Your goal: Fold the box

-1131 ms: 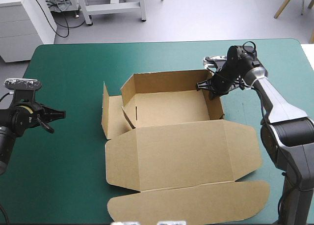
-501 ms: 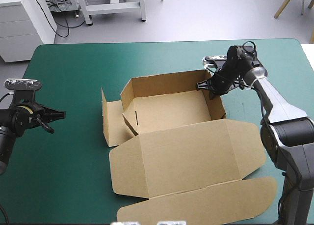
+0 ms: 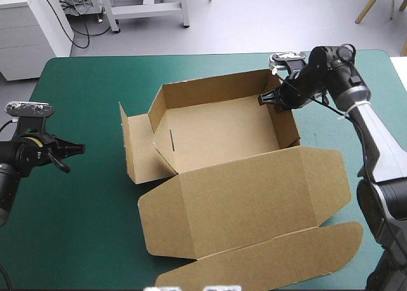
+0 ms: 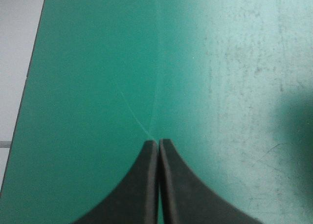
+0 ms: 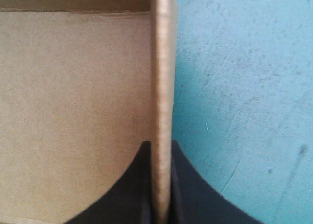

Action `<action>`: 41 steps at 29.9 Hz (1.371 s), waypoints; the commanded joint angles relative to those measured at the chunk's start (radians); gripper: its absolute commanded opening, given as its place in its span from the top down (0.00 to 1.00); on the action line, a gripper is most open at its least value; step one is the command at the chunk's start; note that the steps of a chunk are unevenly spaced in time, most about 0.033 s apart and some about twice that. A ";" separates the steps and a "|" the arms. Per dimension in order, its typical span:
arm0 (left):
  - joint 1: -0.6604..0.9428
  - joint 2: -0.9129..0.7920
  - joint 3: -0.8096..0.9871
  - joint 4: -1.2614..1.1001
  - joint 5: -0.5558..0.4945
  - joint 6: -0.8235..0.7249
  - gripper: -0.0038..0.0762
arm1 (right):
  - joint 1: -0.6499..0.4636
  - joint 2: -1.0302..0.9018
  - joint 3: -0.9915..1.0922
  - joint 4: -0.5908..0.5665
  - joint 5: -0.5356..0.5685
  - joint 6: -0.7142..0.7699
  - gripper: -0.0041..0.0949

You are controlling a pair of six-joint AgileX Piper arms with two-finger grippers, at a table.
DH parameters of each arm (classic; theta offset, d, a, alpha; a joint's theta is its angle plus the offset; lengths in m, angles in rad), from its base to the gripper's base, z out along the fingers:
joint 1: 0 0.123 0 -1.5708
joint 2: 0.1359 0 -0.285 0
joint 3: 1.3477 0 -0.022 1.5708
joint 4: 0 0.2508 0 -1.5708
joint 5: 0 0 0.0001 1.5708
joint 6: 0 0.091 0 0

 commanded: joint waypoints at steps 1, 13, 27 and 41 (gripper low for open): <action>0.002 -0.018 -0.028 0.005 -0.046 -0.006 0.96 | 0.000 -0.112 -0.028 0.033 -0.014 -0.008 0.98; 0.000 -0.018 -0.028 0.006 -0.098 -0.002 0.96 | 0.000 -0.241 -0.028 0.015 -0.014 -0.006 0.98; 0.000 0.038 -0.028 -0.113 -0.106 0.013 0.44 | 0.000 -0.275 -0.028 0.015 -0.014 -0.006 0.98; 0.000 0.113 -0.028 -0.699 -0.124 0.107 0.37 | 0.000 -0.276 -0.028 0.043 -0.014 -0.006 0.98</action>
